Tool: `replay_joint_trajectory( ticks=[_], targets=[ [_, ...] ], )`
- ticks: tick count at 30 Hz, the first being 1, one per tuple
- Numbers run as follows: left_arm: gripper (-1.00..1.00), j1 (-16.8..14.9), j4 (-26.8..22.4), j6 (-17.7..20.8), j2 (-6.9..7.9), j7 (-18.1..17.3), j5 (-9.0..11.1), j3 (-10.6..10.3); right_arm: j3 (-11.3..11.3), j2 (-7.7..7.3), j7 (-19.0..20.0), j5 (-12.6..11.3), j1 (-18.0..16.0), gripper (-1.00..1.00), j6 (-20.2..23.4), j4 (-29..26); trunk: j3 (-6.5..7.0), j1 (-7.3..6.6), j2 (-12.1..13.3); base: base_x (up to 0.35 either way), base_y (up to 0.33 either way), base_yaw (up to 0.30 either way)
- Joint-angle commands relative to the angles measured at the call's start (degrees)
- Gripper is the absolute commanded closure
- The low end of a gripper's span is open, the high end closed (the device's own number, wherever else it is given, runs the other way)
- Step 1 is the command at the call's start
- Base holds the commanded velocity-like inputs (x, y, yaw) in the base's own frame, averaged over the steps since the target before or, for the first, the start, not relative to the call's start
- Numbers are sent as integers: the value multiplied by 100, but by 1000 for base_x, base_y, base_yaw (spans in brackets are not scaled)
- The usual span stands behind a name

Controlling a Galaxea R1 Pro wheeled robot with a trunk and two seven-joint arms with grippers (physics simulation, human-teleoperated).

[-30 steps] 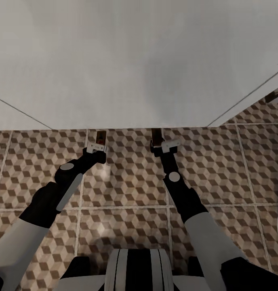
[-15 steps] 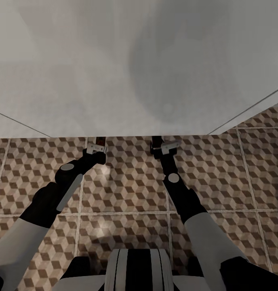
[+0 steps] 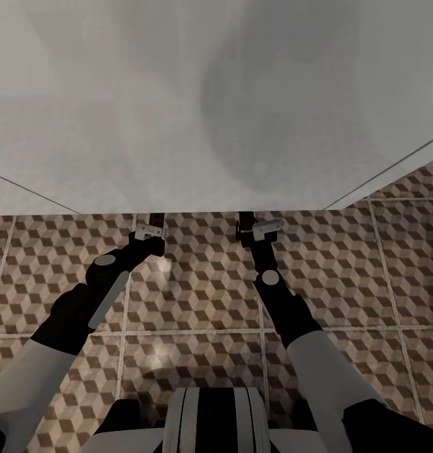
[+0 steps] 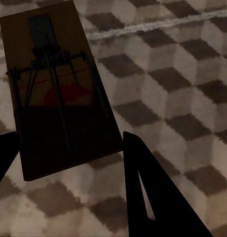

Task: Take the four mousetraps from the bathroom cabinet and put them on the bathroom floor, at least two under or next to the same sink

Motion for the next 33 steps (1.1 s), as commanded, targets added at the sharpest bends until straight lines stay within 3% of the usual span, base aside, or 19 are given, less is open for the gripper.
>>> replay_joint_trajectory(
  ticks=[1,7,26,33],
  targets=[
    [100,-3,-7,31,5,5,-1,-7,8,0,-45,57,-3,100,3,7,-3,-1,-1,0,0,0],
    [100,-3,2,39,0,5,3,-7,8,7,-31,57,-3,100,39,18,-3,-1,-1,0,0,0],
    [100,0,57,36,-4,5,-1,-7,-18,0,322,48,-26,100,734,339,-3,-1,-1,0,0,0],
    [100,-2,31,36,-4,5,-1,-7,-18,-1,326,55,-253,100,803,900,-3,-1,-1,0,0,0]
  ],
)
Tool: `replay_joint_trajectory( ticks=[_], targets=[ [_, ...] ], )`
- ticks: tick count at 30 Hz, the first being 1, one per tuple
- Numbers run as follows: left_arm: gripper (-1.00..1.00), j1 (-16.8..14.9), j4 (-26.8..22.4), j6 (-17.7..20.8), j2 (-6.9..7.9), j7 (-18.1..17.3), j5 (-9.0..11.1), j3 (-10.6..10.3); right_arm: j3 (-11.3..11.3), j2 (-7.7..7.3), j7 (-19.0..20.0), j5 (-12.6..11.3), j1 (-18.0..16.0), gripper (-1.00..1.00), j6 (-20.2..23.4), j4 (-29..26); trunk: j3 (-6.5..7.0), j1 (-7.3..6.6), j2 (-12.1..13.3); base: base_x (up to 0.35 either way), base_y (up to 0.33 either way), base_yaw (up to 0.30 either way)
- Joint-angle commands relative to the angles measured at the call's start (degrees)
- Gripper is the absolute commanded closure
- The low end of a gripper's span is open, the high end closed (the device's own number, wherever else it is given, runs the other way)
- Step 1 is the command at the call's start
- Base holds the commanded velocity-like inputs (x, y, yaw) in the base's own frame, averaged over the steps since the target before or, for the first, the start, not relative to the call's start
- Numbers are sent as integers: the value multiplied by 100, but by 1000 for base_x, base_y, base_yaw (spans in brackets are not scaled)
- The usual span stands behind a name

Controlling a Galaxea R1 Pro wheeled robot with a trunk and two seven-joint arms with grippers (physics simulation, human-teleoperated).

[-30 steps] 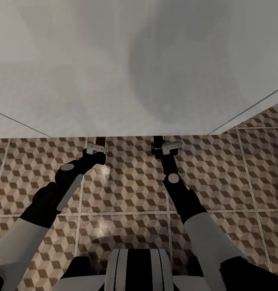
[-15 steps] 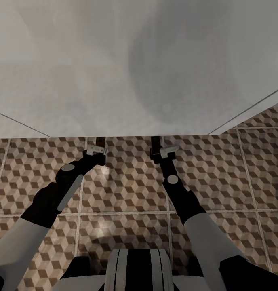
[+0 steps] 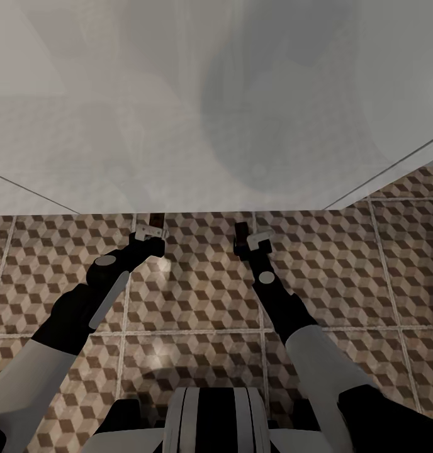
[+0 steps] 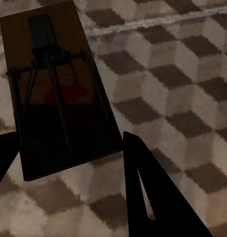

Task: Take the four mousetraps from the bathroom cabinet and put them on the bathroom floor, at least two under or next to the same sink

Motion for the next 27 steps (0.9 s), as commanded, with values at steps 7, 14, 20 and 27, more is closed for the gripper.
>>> replay_joint_trajectory(
  ticks=[7,14,20,27],
  targets=[
    [100,-2,-30,32,8,5,-1,-7,10,0,-38,49,-331,100,14,344,-3,-1,-1,0,0,0],
    [100,-1,-45,36,8,5,0,-7,10,0,-38,49,-646,100,53,520,-3,-1,-1,0,0,0],
    [100,-1,-45,41,13,5,3,-7,8,2,-38,44,-876,100,295,573,-3,-1,-1,0,0,0],
    [100,-3,-1,45,10,5,6,-7,6,15,-38,41,-952,100,356,587,-3,-1,-1,0,0,0]
  ],
)
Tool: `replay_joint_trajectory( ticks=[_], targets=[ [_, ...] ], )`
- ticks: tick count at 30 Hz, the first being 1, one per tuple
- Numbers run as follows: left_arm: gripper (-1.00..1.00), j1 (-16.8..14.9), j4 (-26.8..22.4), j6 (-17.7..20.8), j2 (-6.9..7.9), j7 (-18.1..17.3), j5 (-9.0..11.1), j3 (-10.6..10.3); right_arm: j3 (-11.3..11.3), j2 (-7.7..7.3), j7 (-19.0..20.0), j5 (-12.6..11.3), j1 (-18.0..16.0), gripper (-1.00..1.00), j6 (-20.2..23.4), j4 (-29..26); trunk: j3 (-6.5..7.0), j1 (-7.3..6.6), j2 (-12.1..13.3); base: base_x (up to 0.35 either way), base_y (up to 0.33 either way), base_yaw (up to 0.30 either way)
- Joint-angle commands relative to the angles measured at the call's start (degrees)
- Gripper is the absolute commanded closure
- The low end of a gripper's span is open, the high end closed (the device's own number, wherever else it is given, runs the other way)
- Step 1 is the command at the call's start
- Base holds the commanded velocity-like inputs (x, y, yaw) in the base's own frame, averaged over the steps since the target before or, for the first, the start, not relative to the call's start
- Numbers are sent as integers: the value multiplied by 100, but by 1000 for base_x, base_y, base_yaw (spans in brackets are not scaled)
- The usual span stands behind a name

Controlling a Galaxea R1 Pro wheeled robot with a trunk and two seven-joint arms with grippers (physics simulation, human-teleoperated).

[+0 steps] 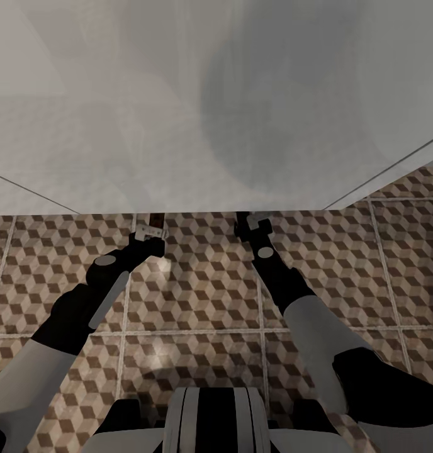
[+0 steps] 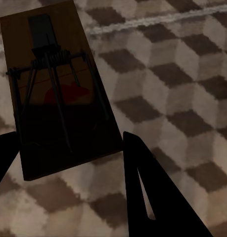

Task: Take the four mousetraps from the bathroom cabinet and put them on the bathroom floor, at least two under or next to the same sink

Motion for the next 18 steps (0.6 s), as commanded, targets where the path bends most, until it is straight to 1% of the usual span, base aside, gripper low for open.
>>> replay_joint_trajectory(
  ticks=[1,5,8,11,13,15,18],
  targets=[
    [100,-3,7,28,4,6,-1,-7,14,0,-36,50,-5,100,13,9,-3,-1,-1,0,0,0],
    [100,-1,82,31,-9,26,-7,1,16,0,-36,53,-9,100,6,52,-3,-1,-1,0,0,0],
    [100,4,251,44,-23,76,-4,33,16,0,-36,51,-10,100,-3,65,-3,-1,-1,0,0,0],
    [100,5,776,22,-47,120,-4,63,17,0,-36,51,-10,100,-12,67,-3,-1,-1,0,0,0],
    [100,5,986,12,-78,128,-5,72,17,0,-36,51,-10,100,-15,70,-3,-1,-1,0,0,0],
    [100,6,1131,6,-107,134,-5,81,17,0,-36,50,-10,100,-17,71,-3,-1,-1,0,0,0],
    [100,5,1203,11,-122,134,-2,140,17,0,-36,50,-10,100,-18,74,-3,-1,-1,0,0,0]
  ],
)
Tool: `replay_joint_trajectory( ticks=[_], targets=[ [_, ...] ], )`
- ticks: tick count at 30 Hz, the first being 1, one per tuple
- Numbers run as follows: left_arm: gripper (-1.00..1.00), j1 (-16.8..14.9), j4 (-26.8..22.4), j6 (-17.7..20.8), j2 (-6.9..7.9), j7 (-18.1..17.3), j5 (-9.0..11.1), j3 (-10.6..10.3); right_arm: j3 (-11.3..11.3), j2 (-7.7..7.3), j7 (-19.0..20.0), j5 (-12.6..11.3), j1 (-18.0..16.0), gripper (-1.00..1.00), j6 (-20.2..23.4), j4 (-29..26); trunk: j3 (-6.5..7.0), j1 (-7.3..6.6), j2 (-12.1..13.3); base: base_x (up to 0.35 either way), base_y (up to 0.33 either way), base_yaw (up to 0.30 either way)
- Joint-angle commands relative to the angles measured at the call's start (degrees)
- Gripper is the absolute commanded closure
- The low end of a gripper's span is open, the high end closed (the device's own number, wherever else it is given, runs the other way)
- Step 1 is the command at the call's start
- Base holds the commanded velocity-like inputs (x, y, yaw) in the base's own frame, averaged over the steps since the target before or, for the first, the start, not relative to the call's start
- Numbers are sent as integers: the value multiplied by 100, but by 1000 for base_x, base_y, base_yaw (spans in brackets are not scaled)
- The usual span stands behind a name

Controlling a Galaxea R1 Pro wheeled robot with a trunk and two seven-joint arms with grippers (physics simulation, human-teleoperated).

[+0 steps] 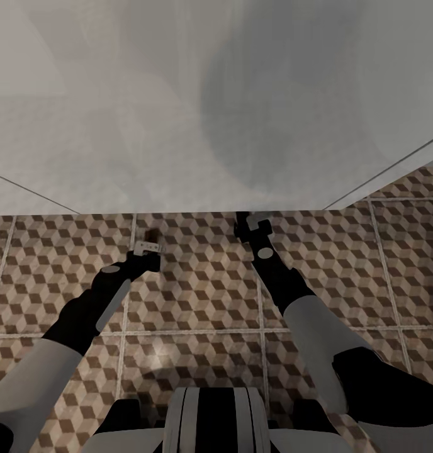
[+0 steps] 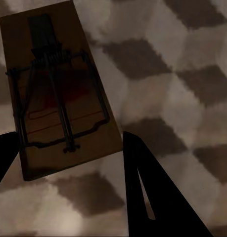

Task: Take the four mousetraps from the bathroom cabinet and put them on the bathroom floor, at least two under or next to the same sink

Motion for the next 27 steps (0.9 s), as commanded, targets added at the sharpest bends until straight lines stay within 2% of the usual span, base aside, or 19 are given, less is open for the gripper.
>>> replay_joint_trajectory(
  ticks=[1,8,15,27],
  targets=[
    [100,-4,18,30,-3,18,9,20,13,0,-36,49,-3,100,8,5,-3,-1,-1,0,0,0],
    [100,-9,194,27,-43,19,11,90,20,0,-36,49,-3,100,1,6,-3,-1,-1,0,0,0],
    [100,-13,330,27,-97,19,7,286,22,0,-36,49,-3,100,-4,6,-3,-1,-1,0,0,0],
    [100,-59,512,52,-155,27,3,319,30,0,-36,49,-3,100,-26,6,-3,-1,-1,0,0,0]
  ],
)
